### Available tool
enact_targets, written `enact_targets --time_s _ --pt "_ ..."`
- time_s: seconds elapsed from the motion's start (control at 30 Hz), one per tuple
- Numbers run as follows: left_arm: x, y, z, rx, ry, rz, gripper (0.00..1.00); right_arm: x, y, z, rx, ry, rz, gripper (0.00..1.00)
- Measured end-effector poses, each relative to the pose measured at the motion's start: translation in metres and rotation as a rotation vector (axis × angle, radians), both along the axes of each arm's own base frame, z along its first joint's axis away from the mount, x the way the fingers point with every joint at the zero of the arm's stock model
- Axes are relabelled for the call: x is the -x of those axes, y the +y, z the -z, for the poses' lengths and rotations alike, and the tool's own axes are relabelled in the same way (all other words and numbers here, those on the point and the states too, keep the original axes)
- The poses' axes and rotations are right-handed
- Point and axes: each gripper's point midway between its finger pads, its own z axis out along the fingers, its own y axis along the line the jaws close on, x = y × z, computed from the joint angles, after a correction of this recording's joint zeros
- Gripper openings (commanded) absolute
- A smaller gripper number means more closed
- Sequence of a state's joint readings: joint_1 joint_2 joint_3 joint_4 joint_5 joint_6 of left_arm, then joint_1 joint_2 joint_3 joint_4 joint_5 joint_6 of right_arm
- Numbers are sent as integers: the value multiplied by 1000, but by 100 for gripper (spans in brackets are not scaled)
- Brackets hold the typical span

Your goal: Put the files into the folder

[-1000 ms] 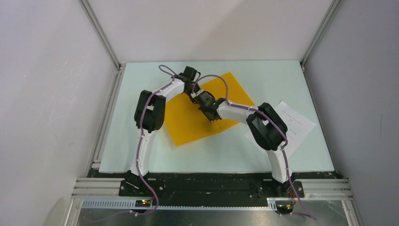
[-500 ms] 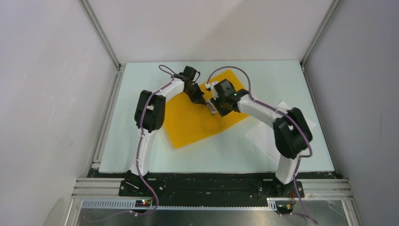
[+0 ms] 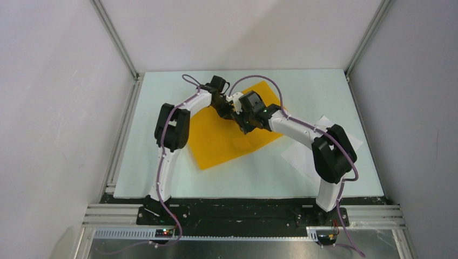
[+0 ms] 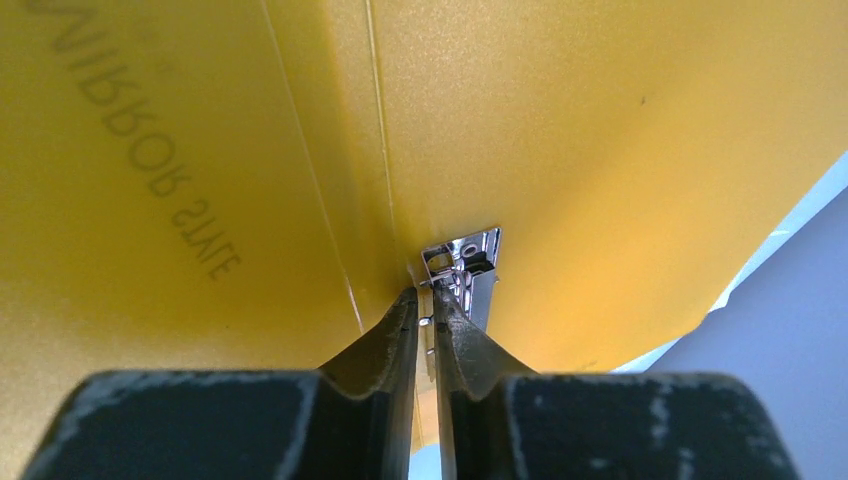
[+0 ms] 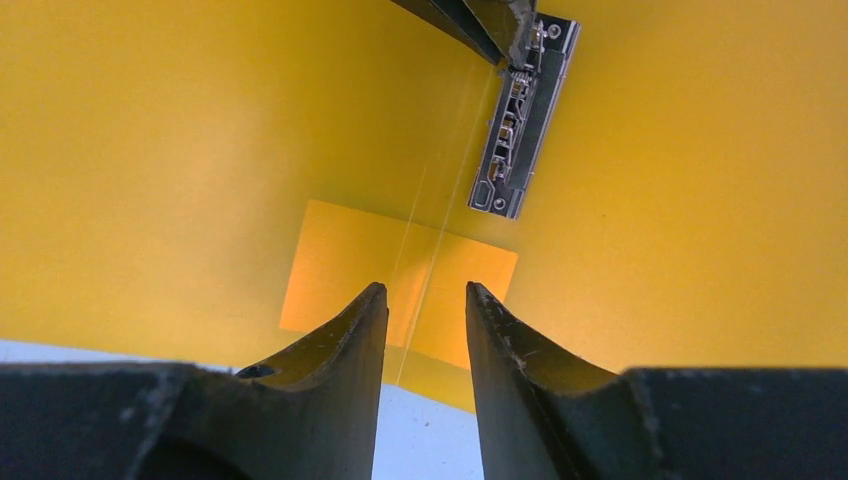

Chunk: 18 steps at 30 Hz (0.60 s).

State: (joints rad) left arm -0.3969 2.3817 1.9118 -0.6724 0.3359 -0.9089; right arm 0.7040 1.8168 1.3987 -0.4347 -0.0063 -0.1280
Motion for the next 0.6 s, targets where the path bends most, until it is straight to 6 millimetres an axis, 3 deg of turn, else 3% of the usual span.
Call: enact_targets --time_s 0.07,0.17,0.27,0.4,0.5,0.6 --pt "1 -1 0 2 4 -5 16 -2 -1 7 10 8 -1 38" --pt "1 -3 0 4 10 -18 2 -6 -1 19 27 15 4 36" --pt "1 -6 0 3 9 -28 0 -11 -1 40 68 16 -5 18" --pt "1 -7 0 7 14 -38 0 -17 -2 70 138 42 -17 0" --pt "1 -8 -1 8 17 -42 0 -23 -3 84 178 44 -10 0" --pt "1 -8 -1 8 17 -43 0 -32 -2 78 184 18 0 0"
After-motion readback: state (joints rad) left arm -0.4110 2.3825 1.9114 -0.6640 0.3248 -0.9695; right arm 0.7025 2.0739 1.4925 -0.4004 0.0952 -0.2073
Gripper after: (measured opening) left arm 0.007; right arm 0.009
